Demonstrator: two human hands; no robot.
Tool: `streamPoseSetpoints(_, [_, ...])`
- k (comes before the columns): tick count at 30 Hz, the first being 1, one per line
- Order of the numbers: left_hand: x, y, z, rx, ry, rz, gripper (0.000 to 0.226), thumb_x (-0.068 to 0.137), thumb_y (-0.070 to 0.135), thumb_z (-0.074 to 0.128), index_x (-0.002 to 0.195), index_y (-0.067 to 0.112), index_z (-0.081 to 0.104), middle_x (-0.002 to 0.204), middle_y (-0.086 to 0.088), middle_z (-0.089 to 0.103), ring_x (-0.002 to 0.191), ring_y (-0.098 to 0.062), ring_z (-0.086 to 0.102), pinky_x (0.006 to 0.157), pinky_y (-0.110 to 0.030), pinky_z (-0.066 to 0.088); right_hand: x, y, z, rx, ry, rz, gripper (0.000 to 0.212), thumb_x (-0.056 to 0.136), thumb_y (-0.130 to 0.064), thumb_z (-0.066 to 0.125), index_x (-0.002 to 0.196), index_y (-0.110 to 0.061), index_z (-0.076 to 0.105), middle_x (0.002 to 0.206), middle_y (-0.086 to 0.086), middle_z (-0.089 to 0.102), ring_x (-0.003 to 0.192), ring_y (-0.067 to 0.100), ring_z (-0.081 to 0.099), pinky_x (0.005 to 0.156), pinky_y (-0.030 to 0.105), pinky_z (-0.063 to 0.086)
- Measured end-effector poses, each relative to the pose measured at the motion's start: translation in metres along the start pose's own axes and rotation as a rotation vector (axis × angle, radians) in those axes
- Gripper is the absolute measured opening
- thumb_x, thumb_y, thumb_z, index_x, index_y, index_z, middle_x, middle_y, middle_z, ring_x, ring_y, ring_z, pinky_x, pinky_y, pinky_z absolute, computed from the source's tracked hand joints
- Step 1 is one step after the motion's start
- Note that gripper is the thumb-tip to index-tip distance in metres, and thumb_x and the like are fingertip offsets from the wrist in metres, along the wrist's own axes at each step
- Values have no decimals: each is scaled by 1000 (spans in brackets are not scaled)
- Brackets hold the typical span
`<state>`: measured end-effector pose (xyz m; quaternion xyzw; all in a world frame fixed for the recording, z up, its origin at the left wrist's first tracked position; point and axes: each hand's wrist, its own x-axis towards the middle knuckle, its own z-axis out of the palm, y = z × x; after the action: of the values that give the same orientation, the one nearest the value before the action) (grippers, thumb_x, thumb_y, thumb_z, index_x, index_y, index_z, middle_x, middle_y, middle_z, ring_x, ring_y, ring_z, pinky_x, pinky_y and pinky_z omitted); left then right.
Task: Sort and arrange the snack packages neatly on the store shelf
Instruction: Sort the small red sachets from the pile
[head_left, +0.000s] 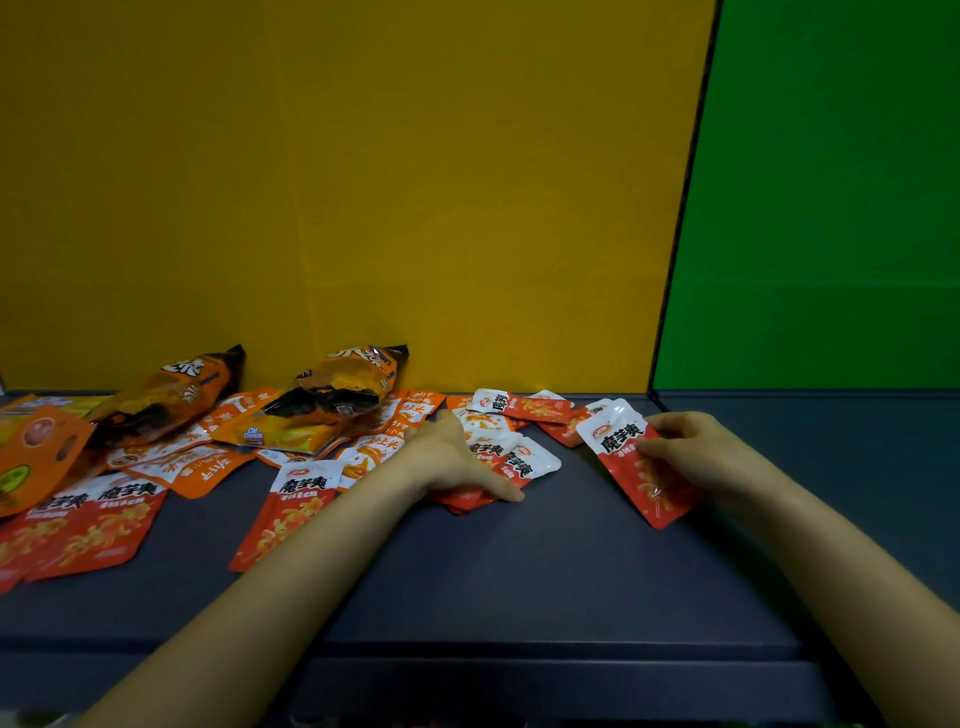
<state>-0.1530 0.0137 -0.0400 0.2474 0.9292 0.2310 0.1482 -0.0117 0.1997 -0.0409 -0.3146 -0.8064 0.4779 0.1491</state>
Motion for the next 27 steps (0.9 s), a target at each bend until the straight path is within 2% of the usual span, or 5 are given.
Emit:
streamPoseSetpoints(3, [0,4,0,-40,-43,10,96,55,59,80,129,10,44,131,-4,51,109,-19,50,94,-32,45,-4,0,-4,80,-6,-9,18,95,-5,49,108,-10,58,71,8,59,55,15,52,42,17,45])
streamPoseSetpoints(6, [-1,8,2,-39,-67,7,86,61,49,81,128,8,46,130,-6,52,98,-18,48,90,-32,44,-2,2,-7,114,-2,-26,15,95,-4,48,102,-11,59,68,6,58,54,15,51,46,21,44])
streamPoseSetpoints(17, [-3,16,1,-83,-93,-45,85,63,39,83,131,9,43,127,-7,51,110,-24,51,89,-33,44,13,9,-16,141,-9,-68,16,94,-7,51,106,-14,61,75,1,63,60,12,56,54,25,42])
streamPoseSetpoints(22, [-5,24,-1,-95,-110,-50,88,67,34,82,138,10,36,139,-6,44,122,-27,47,85,-31,42,19,11,-25,143,-5,-70,16,94,-8,51,106,-14,61,82,3,65,66,15,59,60,26,47])
streamPoseSetpoints(27, [-3,20,7,-153,-74,-24,101,54,34,89,139,14,38,138,-4,49,120,-26,52,98,-37,46,25,15,-35,160,-14,-58,16,94,-8,51,106,-13,61,82,5,65,65,16,58,59,27,47])
